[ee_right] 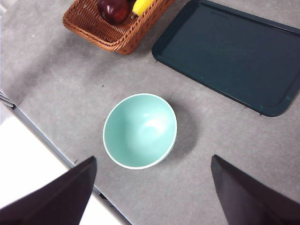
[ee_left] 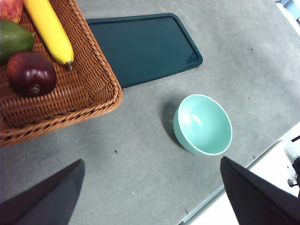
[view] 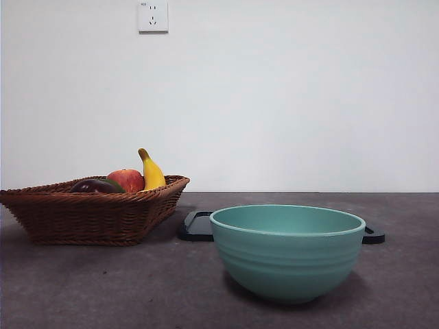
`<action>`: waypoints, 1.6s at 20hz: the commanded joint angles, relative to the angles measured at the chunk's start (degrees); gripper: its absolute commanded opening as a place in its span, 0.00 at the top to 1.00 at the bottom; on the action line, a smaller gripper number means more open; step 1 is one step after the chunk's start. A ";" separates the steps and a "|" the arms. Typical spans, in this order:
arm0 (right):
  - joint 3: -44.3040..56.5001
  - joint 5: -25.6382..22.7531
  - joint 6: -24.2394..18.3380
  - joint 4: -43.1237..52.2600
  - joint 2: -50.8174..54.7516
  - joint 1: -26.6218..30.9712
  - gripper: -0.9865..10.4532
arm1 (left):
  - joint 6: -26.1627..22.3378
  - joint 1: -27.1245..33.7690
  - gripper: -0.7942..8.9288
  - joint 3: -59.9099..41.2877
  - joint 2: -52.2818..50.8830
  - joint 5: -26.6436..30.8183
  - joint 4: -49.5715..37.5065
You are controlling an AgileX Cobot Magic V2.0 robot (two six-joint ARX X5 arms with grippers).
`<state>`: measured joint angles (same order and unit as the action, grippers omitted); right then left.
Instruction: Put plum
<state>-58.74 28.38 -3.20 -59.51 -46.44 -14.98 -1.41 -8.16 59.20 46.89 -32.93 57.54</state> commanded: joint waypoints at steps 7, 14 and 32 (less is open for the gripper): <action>-1.11 0.15 -0.44 0.35 -0.33 -0.26 0.57 | 1.68 -0.76 0.43 1.49 4.92 4.98 -5.09; -1.11 0.15 -0.39 0.35 -0.33 -0.26 0.57 | 1.70 -4.44 0.43 2.34 17.75 15.10 -18.27; -1.11 0.15 -0.20 0.31 -0.33 -0.26 0.57 | -2.69 -6.38 0.44 18.10 53.35 24.68 -18.18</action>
<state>-58.74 28.38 -3.20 -59.51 -46.44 -14.98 -3.38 -14.28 75.99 99.07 -8.47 39.79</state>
